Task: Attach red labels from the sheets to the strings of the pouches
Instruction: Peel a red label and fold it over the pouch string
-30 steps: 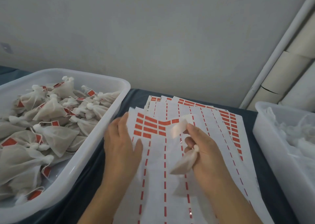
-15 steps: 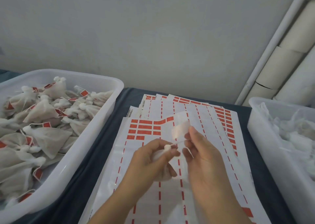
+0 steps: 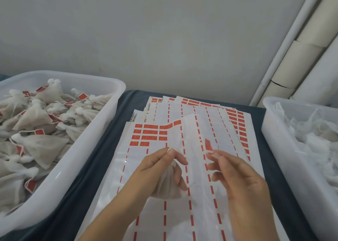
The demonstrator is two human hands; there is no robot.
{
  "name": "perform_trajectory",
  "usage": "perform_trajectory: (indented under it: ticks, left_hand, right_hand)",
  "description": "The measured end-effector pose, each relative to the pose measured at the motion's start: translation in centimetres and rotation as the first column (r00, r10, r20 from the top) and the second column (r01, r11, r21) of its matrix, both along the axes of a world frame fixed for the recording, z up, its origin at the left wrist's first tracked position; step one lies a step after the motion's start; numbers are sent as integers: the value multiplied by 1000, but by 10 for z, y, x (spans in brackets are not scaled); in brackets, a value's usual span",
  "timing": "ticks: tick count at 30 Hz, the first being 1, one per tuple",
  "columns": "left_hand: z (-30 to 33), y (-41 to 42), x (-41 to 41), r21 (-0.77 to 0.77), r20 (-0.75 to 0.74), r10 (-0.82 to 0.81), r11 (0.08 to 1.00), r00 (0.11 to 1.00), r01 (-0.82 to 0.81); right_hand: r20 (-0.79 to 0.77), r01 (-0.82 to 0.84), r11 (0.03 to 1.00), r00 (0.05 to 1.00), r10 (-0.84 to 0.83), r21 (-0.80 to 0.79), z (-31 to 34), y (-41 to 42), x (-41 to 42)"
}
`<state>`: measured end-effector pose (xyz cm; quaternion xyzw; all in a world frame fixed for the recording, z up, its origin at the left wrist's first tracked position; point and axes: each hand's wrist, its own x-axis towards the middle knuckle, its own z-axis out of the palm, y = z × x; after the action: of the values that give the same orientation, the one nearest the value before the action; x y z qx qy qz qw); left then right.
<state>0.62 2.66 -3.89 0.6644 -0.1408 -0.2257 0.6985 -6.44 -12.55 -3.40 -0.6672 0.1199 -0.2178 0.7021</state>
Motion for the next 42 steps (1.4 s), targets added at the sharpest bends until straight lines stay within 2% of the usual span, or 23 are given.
perform_trajectory:
  ticks: [3,7,8,12,17,19,22,25,31,42]
  left_hand:
    - [-3,3,0,14,58,-16,1000,998,16]
    - [-4,2,-2,65,20,-50,997,999,48]
    - [-5,1,-3,81,30,-54,995,998,51]
    - [-4,-2,-7,105,94,-91,991,991,81]
    - [-8,-3,-10,181,162,-187,971,969,157]
    - [-9,-3,-11,225,171,-203,961,964,162]
    - [-11,-4,-11,263,151,-225,948,963,180]
    - [-11,-4,-11,286,149,-300,925,942,250]
    - [-7,-4,-15,312,171,-403,888,899,338]
    - [-8,-4,-12,325,228,-363,903,903,281]
  right_hand:
    - [-21,-39,995,999,37,-93,-3,3,-5]
    - [-106,-111,980,990,95,-164,3,4,-6]
    - [-126,-110,982,988,91,-154,2,3,-6]
    - [-141,-7,998,990,15,56,-6,-8,-2]
    - [-131,-44,990,989,62,134,-4,-11,-5]
    - [-98,-113,983,987,128,145,-2,-12,-6]
    - [-133,-304,949,941,313,82,3,-8,-5]
    - [-166,-340,932,919,358,128,1,-5,-3]
    - [-209,-250,966,943,260,73,-4,-7,-7]
    - [-160,-212,977,964,212,16,-3,-8,-6]
